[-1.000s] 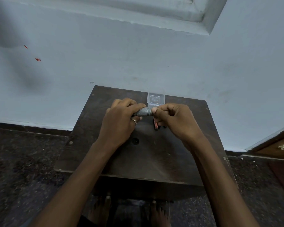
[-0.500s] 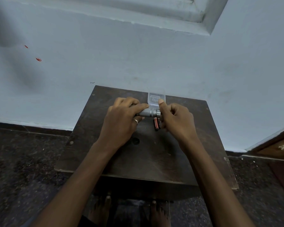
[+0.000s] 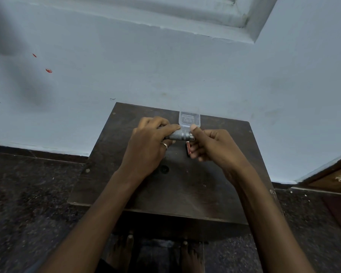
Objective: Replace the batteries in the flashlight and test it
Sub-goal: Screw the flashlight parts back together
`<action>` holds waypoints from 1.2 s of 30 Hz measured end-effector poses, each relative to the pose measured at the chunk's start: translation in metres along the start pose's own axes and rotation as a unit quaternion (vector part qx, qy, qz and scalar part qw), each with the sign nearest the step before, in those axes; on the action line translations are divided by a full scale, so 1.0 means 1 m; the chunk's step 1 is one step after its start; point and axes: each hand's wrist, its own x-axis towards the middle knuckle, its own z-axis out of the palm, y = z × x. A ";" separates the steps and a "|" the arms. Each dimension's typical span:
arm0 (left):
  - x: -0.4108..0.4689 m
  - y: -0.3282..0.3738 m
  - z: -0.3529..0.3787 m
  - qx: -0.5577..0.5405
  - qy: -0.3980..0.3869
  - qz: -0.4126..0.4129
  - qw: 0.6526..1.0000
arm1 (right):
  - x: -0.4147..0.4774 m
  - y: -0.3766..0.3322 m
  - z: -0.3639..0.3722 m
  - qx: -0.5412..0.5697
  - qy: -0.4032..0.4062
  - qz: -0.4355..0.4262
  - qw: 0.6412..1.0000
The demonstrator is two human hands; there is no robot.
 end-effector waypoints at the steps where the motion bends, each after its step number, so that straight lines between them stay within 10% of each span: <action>1: 0.000 0.000 0.000 0.000 -0.001 0.001 1.000 | -0.001 -0.002 0.001 -0.022 0.007 0.012 1.000; 31: 0.001 0.001 -0.006 -0.062 0.007 0.031 0.998 | 0.001 0.001 -0.001 0.058 -0.035 -0.068 0.995; 36: 0.008 0.004 -0.019 -0.202 -0.004 -0.240 0.950 | 0.001 0.001 -0.010 0.097 -0.015 -0.076 0.992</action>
